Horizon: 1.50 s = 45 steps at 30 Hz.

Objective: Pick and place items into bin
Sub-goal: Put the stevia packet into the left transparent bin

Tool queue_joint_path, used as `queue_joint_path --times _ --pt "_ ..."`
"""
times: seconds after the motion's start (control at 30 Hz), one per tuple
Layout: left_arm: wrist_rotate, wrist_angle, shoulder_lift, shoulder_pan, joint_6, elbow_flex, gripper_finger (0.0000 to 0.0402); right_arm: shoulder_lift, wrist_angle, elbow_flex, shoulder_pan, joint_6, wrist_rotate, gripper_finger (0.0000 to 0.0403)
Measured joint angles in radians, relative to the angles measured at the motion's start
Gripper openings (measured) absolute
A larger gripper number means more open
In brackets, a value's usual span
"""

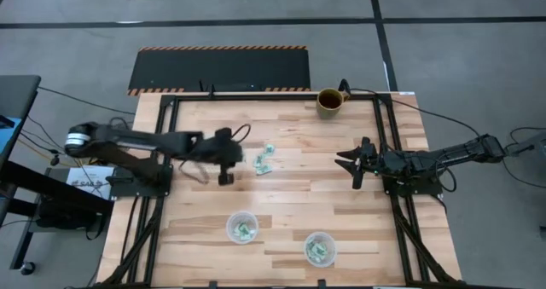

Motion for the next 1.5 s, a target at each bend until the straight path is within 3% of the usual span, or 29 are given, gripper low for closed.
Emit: queue_joint_path --times 0.13,0.27,0.4,0.6,0.9,1.5 --pt "-0.112 0.011 -0.092 -0.189 -0.149 0.005 0.0002 0.000 0.000 0.000 0.000 0.000 0.000 0.0133" --pt "-0.225 0.010 -0.087 -0.394 -0.319 0.033 0.0001 0.000 0.000 0.000 0.000 0.000 0.000 0.0134" --pt "-0.321 0.002 0.014 -0.558 -0.469 0.090 0.0001 0.000 0.000 0.000 0.000 0.000 0.000 0.0133" --pt "-0.322 -0.027 0.225 -0.692 -0.602 0.221 0.0001 0.000 0.000 0.000 0.000 0.000 0.000 0.0134" --pt "-0.304 -0.195 0.435 -0.714 -0.662 0.403 0.0011 0.000 0.000 0.000 0.000 0.000 0.000 0.0134" --pt "-0.170 -0.231 0.447 -0.607 -0.570 0.455 0.0145 0.000 0.000 0.000 0.000 0.000 0.000 0.0133"
